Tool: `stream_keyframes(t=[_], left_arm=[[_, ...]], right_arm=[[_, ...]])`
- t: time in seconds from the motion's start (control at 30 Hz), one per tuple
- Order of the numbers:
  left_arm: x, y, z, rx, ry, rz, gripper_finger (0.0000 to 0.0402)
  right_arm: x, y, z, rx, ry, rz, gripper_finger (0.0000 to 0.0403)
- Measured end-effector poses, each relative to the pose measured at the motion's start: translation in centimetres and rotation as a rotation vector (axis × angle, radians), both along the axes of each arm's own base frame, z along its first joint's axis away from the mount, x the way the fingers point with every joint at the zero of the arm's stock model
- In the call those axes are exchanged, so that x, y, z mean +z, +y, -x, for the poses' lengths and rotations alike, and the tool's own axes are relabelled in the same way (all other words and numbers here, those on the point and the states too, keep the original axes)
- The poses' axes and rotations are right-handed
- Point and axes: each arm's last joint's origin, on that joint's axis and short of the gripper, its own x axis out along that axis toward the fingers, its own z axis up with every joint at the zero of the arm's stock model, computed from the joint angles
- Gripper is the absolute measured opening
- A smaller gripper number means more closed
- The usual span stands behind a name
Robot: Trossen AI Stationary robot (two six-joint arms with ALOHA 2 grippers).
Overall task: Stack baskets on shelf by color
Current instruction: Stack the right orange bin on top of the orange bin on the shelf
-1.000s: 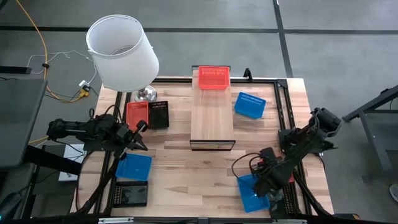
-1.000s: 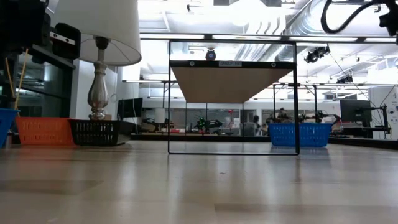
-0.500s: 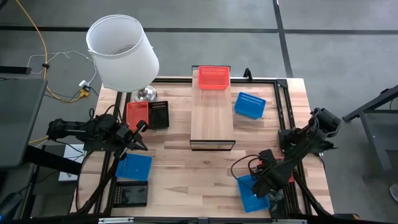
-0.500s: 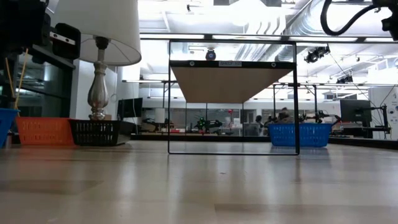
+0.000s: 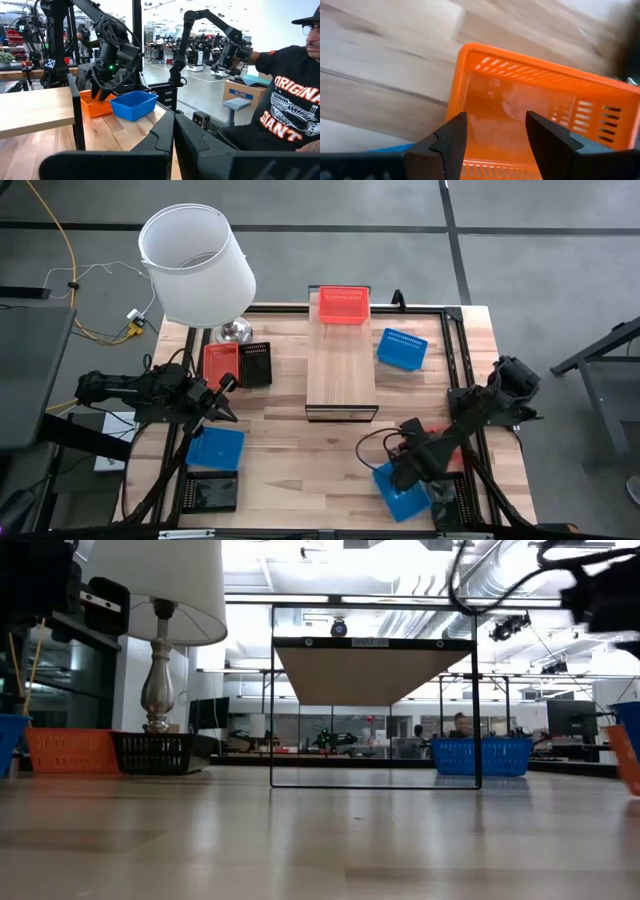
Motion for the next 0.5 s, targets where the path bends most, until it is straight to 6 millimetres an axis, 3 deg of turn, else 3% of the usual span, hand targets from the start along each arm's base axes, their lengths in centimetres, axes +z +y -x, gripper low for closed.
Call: stream_keyframes(t=[0.3, 0.5], left_arm=[[0.0, 0.0, 0.0, 0.000, 0.000, 0.000, 0.0001], [0.0, 0.0, 0.0, 0.000, 0.000, 0.000, 0.0001]], right_arm=[[1.8, -1.8, -0.9, 0.026, -0.170, 0.093, 0.0190], [4.2, -2.5, 0.7, 0.045, -0.176, 0.070, 0.0190]])
